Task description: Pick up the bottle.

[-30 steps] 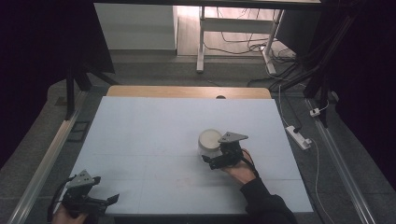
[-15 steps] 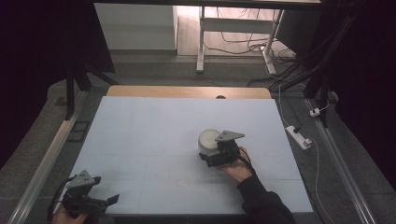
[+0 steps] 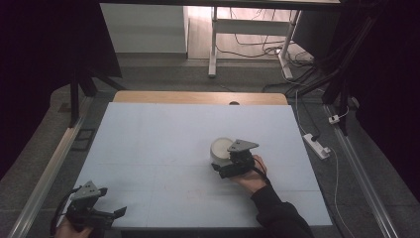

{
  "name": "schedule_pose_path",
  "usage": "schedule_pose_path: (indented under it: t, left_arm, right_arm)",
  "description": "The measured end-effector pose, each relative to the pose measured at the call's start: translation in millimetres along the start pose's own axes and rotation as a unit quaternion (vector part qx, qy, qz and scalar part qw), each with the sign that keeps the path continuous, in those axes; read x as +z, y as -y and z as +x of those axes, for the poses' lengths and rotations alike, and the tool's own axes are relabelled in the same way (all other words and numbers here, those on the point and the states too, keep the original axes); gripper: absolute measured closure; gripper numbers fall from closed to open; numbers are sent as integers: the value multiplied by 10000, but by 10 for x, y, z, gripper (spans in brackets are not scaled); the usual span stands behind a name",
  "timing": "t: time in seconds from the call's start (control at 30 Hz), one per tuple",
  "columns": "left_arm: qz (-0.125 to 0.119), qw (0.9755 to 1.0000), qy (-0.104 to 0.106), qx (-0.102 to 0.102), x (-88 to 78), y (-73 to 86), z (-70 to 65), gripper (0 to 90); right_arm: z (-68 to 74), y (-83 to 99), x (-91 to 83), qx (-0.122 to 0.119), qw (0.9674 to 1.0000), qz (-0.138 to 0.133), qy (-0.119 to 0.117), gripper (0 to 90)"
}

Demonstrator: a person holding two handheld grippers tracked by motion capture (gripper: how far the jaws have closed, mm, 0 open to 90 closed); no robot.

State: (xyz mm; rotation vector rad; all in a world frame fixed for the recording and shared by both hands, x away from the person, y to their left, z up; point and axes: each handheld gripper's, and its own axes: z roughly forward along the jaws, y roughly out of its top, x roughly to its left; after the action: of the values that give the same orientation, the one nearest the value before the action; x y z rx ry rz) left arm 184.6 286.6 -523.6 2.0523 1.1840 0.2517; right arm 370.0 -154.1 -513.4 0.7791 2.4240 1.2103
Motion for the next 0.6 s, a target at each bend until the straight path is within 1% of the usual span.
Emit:
schedule_pose_path:
  t: [0.2,0.33,0.37,0.47,0.6]
  left_arm:
    - [0,10000,2,3,0,-1,-1,1]
    - [1,10000,8,0,0,-1,0,1]
    - [-6,10000,10,-2,-1,0,0,0]
    - [-14,10000,13,-9,-2,1,1,0]
    - [-13,10000,16,-5,-2,0,1,0]
  right_arm:
    - [18,-5,-18,-137,9999,-25,-5,66]
    - [27,-26,-42,-111,9999,-65,-58,66]
    - [43,-44,-60,-79,9999,-90,-103,66]
    - [71,-72,-86,-81,9997,-116,-180,66]
    - [131,-105,-111,-126,9995,-116,-273,66]
